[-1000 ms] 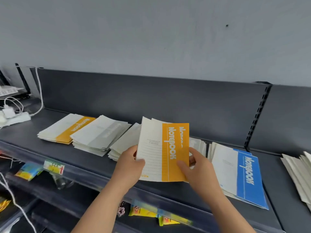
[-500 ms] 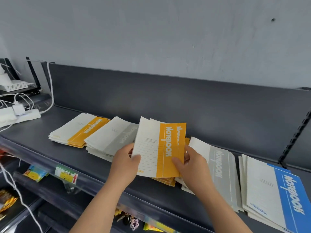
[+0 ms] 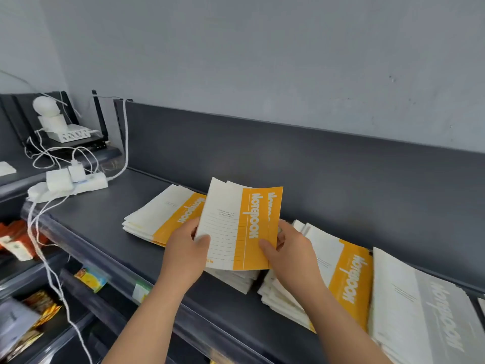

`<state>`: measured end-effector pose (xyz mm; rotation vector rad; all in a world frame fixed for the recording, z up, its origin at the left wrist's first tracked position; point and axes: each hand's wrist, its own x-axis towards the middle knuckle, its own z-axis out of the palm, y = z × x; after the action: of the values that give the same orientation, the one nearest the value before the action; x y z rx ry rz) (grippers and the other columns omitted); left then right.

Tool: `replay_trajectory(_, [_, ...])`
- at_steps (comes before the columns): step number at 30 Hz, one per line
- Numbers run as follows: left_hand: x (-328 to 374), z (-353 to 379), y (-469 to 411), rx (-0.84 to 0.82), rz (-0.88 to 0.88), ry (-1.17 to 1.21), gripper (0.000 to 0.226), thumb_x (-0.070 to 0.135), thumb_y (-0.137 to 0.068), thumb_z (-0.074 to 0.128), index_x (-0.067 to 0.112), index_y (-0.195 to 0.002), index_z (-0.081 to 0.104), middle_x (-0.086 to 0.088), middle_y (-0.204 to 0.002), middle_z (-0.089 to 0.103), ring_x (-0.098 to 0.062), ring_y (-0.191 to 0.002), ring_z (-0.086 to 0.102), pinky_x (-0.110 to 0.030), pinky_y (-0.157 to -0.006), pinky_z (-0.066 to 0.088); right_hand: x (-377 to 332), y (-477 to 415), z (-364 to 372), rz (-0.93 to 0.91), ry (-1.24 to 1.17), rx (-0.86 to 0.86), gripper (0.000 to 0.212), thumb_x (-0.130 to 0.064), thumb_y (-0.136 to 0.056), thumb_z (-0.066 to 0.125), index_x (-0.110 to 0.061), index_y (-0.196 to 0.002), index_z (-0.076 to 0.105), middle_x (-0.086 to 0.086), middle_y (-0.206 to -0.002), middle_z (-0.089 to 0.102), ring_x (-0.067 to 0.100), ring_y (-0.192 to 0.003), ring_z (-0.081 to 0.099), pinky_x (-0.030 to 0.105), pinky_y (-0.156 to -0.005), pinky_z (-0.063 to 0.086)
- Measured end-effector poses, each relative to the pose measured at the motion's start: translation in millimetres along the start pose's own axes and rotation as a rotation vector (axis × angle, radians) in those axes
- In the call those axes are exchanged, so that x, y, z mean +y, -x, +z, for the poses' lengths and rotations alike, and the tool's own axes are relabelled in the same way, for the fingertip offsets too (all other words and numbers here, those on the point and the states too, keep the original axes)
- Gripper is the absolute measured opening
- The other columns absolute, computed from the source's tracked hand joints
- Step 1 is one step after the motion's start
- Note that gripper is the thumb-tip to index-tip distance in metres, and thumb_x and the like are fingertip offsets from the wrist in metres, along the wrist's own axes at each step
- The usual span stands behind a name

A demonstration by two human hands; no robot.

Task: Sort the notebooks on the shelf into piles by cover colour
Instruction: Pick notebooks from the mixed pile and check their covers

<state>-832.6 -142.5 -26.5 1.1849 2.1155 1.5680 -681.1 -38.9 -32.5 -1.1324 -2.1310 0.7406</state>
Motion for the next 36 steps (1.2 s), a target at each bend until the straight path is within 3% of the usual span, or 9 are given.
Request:
replay_trajectory(6, [-30.0,-60.0,-55.9,0.020,0.014,-0.036,0.039,-0.002,-0.091,0.042,0.030,-0.097,0.064,0.016,-0.095,0.067,0.000,-0.089,0.061,-0.008,-0.055,0.045,-52.7,-38.9,66.1,0.002,0.002,0.005,0.027,-0.037,-0.091,0.054,-0.031,-0.117,0.051,-0.016,-0.086,0.060,0.011,-0.085,0.062,0.039,-0.089,0.050])
replay_trajectory(9, [-45.6,-84.5,-80.3,0.023,-0.001,-0.069,0.038,-0.001,-0.091,0.042,0.031,-0.095,0.063,0.021,-0.092,0.064,0.002,-0.083,0.059,-0.007,-0.052,0.044,-71.4,-56.5,96.6,0.047,0.041,0.004,0.027,-0.041,-0.090,0.054,-0.030,-0.115,0.053,-0.011,-0.094,0.063,0.018,-0.095,0.060,0.042,-0.091,0.049])
replay_trajectory(14, [-74.2,-105.8,-113.1,-0.016,-0.017,-0.129,0.033,0.002,-0.092,0.043,0.023,-0.103,0.066,0.012,-0.099,0.067,-0.003,-0.087,0.060,-0.008,-0.055,0.040,-85.6,-78.2,130.6,0.105,0.093,0.000,0.026,-0.040,-0.089,0.054,-0.026,-0.111,0.056,-0.007,-0.098,0.060,0.021,-0.114,0.041,0.037,-0.096,0.039])
replay_trajectory(21, [-110.1,-113.6,-141.2,-0.079,-0.020,-0.263,0.030,0.002,-0.091,0.042,0.022,-0.100,0.062,0.006,-0.092,0.063,-0.009,-0.072,0.054,-0.011,-0.044,0.039,-86.8,-87.0,154.6,0.075,0.349,-0.018,0.019,-0.036,-0.087,0.053,-0.018,-0.082,0.057,-0.003,-0.088,0.060,0.021,-0.113,0.037,0.031,-0.092,0.031])
replay_trajectory(24, [-117.8,-111.1,-145.8,-0.067,0.002,-0.398,0.020,0.003,-0.091,0.044,0.018,-0.091,0.058,0.002,-0.080,0.054,-0.015,-0.073,0.048,-0.019,-0.052,0.032,-83.1,-86.3,160.3,0.052,0.398,-0.006,0.018,-0.036,-0.087,0.052,-0.019,-0.083,0.058,-0.005,-0.086,0.059,0.019,-0.114,0.035,0.029,-0.089,0.031])
replay_trajectory(27, [-119.8,-107.6,-144.2,-0.062,0.028,-0.520,0.019,0.009,-0.093,0.047,0.013,-0.107,0.058,-0.004,-0.095,0.056,-0.024,-0.095,0.050,-0.026,-0.070,0.039,-81.1,-85.5,162.0,0.045,0.331,0.025,0.017,-0.034,-0.087,0.053,-0.019,-0.081,0.058,-0.006,-0.081,0.059,0.018,-0.113,0.035,0.024,-0.083,0.029])
replay_trajectory(30, [-113.5,-105.5,-139.3,-0.035,0.071,-0.651,0.038,0.016,-0.096,0.047,0.012,-0.134,0.047,-0.007,-0.125,0.052,-0.025,-0.111,0.043,-0.031,-0.088,0.040,-82.7,-83.7,157.0,0.036,0.247,0.051,0.016,-0.033,-0.089,0.052,-0.021,-0.087,0.061,-0.006,-0.082,0.060,0.018,-0.113,0.037,0.025,-0.087,0.038])
replay_trajectory(34, [-85.6,-99.5,-129.1,0.003,0.158,-0.544,0.040,0.021,-0.098,0.045,0.014,-0.137,0.047,-0.003,-0.131,0.052,-0.020,-0.117,0.042,-0.031,-0.093,0.041,-85.3,-76.3,137.4,0.008,0.207,0.077,0.033,-0.031,-0.094,0.050,-0.023,-0.125,0.057,-0.005,-0.120,0.059,0.016,-0.121,0.042,0.025,-0.096,0.038])
replay_trajectory(36, [-72.1,-90.9,-122.7,-0.013,0.204,-0.461,0.040,0.024,-0.097,0.046,0.015,-0.136,0.049,-0.001,-0.132,0.053,-0.018,-0.121,0.044,-0.030,-0.096,0.041,-82.5,-69.4,125.2,-0.004,0.220,0.101,0.037,-0.032,-0.095,0.048,-0.023,-0.130,0.053,-0.006,-0.131,0.054,0.013,-0.123,0.044,0.024,-0.100,0.036])
